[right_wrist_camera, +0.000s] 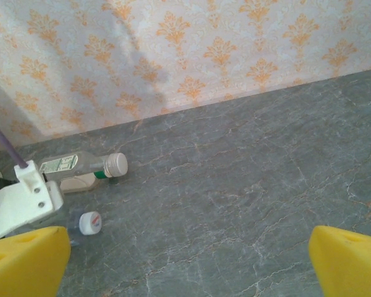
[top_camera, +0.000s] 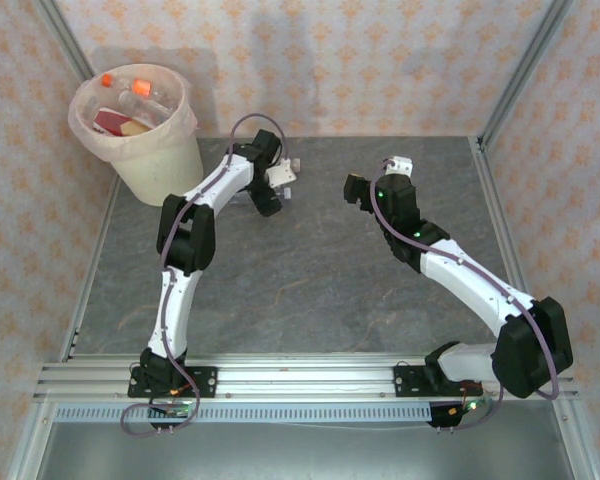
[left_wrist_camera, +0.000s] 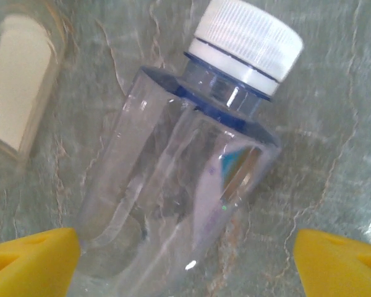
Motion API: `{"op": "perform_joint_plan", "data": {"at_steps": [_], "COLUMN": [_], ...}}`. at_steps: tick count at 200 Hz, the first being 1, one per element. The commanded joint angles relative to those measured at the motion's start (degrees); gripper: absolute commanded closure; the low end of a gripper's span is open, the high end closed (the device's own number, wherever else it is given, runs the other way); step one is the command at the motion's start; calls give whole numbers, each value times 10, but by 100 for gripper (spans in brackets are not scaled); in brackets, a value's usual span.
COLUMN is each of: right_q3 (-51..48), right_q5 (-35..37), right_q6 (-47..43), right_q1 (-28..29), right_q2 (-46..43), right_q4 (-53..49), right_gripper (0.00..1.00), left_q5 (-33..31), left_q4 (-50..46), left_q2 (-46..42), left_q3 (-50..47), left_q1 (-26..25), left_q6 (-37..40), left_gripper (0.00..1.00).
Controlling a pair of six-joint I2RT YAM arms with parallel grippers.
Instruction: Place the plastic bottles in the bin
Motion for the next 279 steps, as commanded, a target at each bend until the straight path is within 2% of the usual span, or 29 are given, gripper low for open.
{"op": "perform_joint_plan", "data": {"at_steps": [1, 31, 50, 76, 95, 125, 156, 197, 235, 279], "right_q3": [8, 8, 7, 3, 3, 6, 18, 14, 15, 17], "right_q5": [3, 3, 3, 11, 13, 10, 3, -9, -23, -36], "right_q6": [0, 6, 7, 7, 6, 2, 3, 17, 31, 39], "right_q1": [-2, -2, -2, -1, -1, -2, -2, -2, -2, -2], "right_q2": [-6, -6, -10, -18, -21, -19, -14, -13, -8, -6], "right_q4": [-5, -7, -12, -12, -9, 1, 3, 13, 19, 15], "right_gripper": [1, 1, 1, 1, 1, 1, 1, 1, 1, 1], "left_q5": [-79, -87, -70, -56, -40, -39, -43, -181, -152, -118], "left_q4": [35, -7, -27, 13, 40, 73, 93, 109, 113, 76], "left_q2": [11, 61, 69, 21, -29, -130, -236, -289, -288, -212], "left_q3": [-28, 45, 52, -13, -50, -70, -30, 69, 122, 201], "left_q1": [0, 4, 4, 4, 7, 12, 44, 122, 215, 261], "left_q6": [-3, 5, 3, -10, -39, -118, -231, -356, -533, -677], "left_gripper": [9, 8, 13, 30, 49, 60, 60, 61, 63, 64]}}
